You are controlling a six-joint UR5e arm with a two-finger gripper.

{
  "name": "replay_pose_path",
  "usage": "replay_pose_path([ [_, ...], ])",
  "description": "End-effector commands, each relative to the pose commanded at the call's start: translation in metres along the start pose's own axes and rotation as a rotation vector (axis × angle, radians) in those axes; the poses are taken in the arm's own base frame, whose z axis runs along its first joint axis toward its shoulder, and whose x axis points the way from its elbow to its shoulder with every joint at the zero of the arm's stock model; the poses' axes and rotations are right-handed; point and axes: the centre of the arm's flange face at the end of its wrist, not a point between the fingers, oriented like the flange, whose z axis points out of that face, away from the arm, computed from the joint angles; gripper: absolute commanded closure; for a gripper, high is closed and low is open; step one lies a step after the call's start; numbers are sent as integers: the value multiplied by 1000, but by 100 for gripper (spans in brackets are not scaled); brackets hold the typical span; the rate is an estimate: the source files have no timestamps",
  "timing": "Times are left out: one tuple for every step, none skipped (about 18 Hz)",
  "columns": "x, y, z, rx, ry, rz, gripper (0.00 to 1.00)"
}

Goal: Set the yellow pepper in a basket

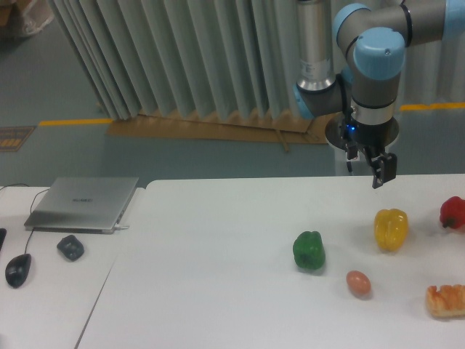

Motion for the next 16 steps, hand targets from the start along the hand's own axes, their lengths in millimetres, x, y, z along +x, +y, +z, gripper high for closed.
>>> replay_pose_path([
  [1,0,-1,0,0,-3,0],
  [0,0,0,-1,1,-3,0],
  [0,0,0,-1,1,-3,0],
  [0,0,0,1,0,-3,0],
  [1,0,-1,2,-1,-3,0],
  [0,1,0,2,0,-5,0],
  [0,0,-1,2,-1,-5,0],
  [0,0,0,1,2,-5,0],
  [0,1,0,0,1,-8,0],
  [0,1,-1,0,0,-16,0],
  [0,1,-1,0,0,-20,0],
  [0,1,0,-2,1,-22,0],
  [0,1,0,-2,2,-26,0],
  [0,1,-1,0,0,-42,0],
  [0,1,0,0,1,-60,0],
  [0,1,0,0,1,-74,0],
])
